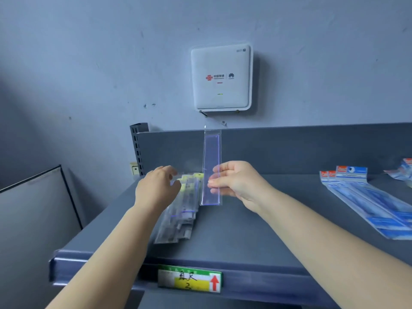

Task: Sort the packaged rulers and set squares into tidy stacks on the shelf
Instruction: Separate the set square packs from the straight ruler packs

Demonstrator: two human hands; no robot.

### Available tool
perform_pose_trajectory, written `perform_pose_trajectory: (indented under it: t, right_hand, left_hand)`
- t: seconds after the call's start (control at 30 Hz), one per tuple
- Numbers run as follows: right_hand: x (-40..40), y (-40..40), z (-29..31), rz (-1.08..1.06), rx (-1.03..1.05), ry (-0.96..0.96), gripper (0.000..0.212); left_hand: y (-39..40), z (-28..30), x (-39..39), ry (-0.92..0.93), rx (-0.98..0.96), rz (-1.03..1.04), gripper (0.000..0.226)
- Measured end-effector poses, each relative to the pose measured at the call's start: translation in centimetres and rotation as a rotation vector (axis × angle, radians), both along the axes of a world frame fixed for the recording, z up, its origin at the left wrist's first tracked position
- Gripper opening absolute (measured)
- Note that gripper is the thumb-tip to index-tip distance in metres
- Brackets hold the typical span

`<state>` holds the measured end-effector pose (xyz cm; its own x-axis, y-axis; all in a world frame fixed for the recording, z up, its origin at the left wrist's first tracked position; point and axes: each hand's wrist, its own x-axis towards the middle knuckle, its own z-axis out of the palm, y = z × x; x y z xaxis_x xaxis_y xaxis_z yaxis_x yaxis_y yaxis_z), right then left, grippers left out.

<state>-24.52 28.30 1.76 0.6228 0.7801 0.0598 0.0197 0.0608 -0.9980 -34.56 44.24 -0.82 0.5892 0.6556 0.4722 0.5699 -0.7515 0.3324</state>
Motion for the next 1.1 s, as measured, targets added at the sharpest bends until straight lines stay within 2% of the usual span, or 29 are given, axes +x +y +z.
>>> perform_pose_trajectory:
  t: [0.1, 0.13, 0.2, 0.23, 0.3, 0.43, 0.6, 0.73, 0.9, 1.1]
  right_hand:
    - [-0.5, 2.5, 0.1, 0.022, -0.052, -0.003, 0.038]
    - [-0.6, 3.0, -0.1, 0.012, -0.179, -0.106, 0.045]
    - [0.0, 3.2, -0.8, -0.072, -0.486, -0.506, 0.051]
    - [0.4, 2.9, -1.0, -0.126, -0.559, -0.708, 0.049]
    - [1.1, 1.9, -0.8, -0.192, -0.568, -0.937, 0.043]
    - [2.6, -1.4, 0.1, -0.301, -0.588, -1.234, 0.035]
    - [4.6, -6.1, 0.5, -0.438, -0.718, -1.65, 0.03]
    - [6.8, -11.0, 0.1, -0.457, -0.821, -1.737, 0.033]
    - [10.4, -18.6, -0.4, -0.471, -0.897, -1.687, 0.038]
    - [14.7, -29.3, -0.8, -0.482, -0.985, -1.628, 0.042]
  left_hand:
    - [1.0, -0.3, -0.5, -0.037, -0.058, -0.001, 0.029]
    - [1.2, -0.4, -0.5, -0.033, -0.072, 0.0, 0.03]
    - [1.2, -0.6, -0.5, -0.001, -0.075, -0.004, 0.031]
    - [1.2, -0.7, -0.4, 0.021, -0.056, -0.009, 0.031]
    - [0.8, -0.6, -0.1, 0.063, 0.018, -0.02, 0.032]
    - [-1.4, 0.6, 1.4, 0.139, 0.208, -0.043, 0.034]
    - [-6.2, 2.0, 4.7, 0.202, 0.38, -0.108, 0.033]
    - [-11.6, 2.4, 8.2, 0.236, 0.456, -0.201, 0.032]
    - [-19.5, 2.1, 12.9, 0.258, 0.492, -0.289, 0.027]
    - [-30.2, 1.6, 18.8, 0.248, 0.461, -0.409, 0.039]
